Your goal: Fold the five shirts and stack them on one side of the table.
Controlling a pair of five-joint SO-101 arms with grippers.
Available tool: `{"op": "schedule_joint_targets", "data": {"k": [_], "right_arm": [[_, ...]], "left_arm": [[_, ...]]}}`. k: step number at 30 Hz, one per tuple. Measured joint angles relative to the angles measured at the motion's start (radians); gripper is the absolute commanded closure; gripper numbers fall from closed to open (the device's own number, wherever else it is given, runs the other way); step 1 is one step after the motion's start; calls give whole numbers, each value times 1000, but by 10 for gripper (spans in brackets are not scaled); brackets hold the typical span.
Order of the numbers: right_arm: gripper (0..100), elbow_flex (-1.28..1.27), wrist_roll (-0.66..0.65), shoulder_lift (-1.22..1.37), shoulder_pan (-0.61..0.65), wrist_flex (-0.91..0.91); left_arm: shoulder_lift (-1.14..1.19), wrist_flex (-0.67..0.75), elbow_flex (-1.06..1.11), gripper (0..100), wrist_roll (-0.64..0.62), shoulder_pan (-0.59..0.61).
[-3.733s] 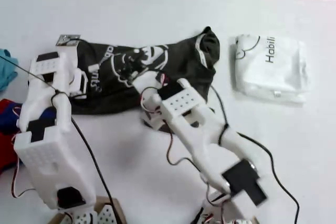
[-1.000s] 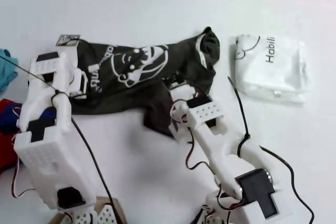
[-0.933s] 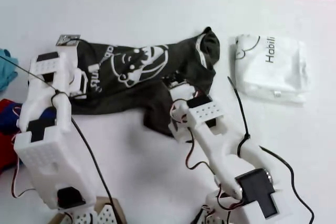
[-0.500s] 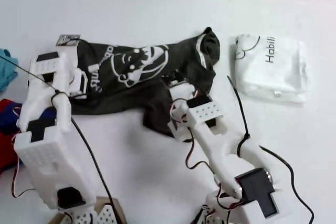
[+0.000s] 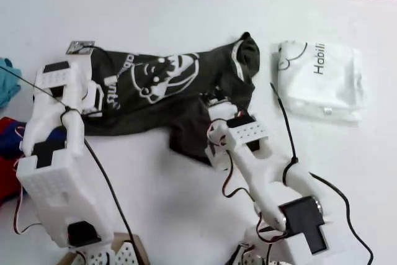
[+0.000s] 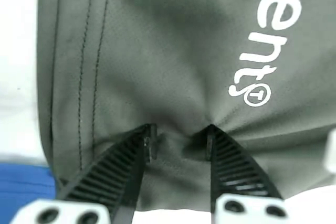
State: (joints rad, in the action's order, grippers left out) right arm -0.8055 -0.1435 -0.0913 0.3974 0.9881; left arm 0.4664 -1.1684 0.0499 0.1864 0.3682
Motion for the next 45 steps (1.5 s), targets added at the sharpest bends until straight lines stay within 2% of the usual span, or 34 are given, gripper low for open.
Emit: {"op": "schedule_joint_targets", "data": {"k": [3,7,15,24,33,40,45], "right_arm": [[856,14,0,29,0,-3],[988,34,0,37,-17,-3],[978,38,-5,-74,-64,2],[978,38,-253,-259,-152,64],[978,31,-285,-265,-262,-34],[978,-127,-285,-269,-377,-233],[978,-161,-285,-272,-463,-261]], "left_arm": [[0,0,0,823,0,0],[0,0,0,823,0,0],[0,0,0,823,0,0],[0,0,0,823,0,0],[2,-8,-12,821,0,-5],[-40,-284,-199,820,-5,-64],[-66,-440,-256,820,48,-46]]}}
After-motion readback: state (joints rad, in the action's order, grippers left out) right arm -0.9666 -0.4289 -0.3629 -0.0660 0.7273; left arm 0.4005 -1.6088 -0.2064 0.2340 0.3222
